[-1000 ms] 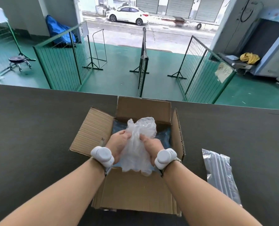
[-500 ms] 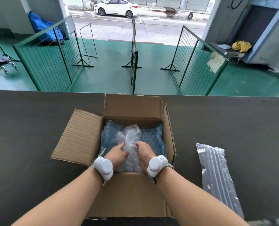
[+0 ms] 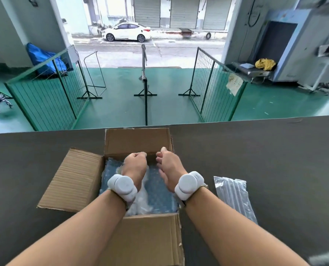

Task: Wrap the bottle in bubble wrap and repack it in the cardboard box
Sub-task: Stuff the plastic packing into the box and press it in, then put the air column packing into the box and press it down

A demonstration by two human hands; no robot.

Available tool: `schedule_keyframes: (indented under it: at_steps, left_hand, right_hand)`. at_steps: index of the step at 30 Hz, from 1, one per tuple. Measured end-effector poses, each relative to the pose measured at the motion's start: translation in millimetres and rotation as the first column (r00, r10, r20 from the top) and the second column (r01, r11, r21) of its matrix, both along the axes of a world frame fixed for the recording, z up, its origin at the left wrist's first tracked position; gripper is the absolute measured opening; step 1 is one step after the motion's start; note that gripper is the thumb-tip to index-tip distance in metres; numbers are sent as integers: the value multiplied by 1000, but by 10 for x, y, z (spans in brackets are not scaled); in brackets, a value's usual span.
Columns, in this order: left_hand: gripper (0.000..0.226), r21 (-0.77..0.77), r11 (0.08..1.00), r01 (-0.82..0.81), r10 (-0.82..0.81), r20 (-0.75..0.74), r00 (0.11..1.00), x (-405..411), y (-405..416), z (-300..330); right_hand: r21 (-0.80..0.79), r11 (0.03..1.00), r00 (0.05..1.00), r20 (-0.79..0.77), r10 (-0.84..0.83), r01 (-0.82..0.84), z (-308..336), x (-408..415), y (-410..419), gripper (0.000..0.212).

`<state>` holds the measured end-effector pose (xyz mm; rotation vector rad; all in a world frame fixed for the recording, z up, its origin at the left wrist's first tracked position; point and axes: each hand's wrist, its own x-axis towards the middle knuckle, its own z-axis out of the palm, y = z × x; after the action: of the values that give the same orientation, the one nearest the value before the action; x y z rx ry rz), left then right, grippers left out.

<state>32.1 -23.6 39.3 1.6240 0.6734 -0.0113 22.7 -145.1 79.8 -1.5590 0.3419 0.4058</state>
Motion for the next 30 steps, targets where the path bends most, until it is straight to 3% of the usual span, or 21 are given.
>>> schedule_keyframes:
  at_steps: [4,7,10,18,25,30]
  left_hand:
    - [55,-6,997,73,-73,45,996,321,-457,113]
    - [47,-52,991,126,-122,82,989,345,-1009,297]
    - [55,-71,982,173,-169,67,983,433,-1554,280]
    - [12,-100,912,398,-402,-27,915,172,-2689,271]
    - [21,-114,822,557,-563,-302,769,-105,-3078,-266]
    - [13,-175,853,492,-511,-470,720,-252,-3141,-607]
  right_hand:
    - [157,983,992,69,-103,91,417,32,-573,39]
    - [111,973,970,112,-214,202,530,-9,-1102,34]
    - [111,948,945,109,-309,297,510,-20,-1692,33]
    - [83,879,882,9,-471,469,146,-209,-2726,29]
    - [-22,847,833,-167,-528,532,-585,-427,-3250,31]
    - [-41,857,798,-342,-495,514,-1126,-585,-3422,36]
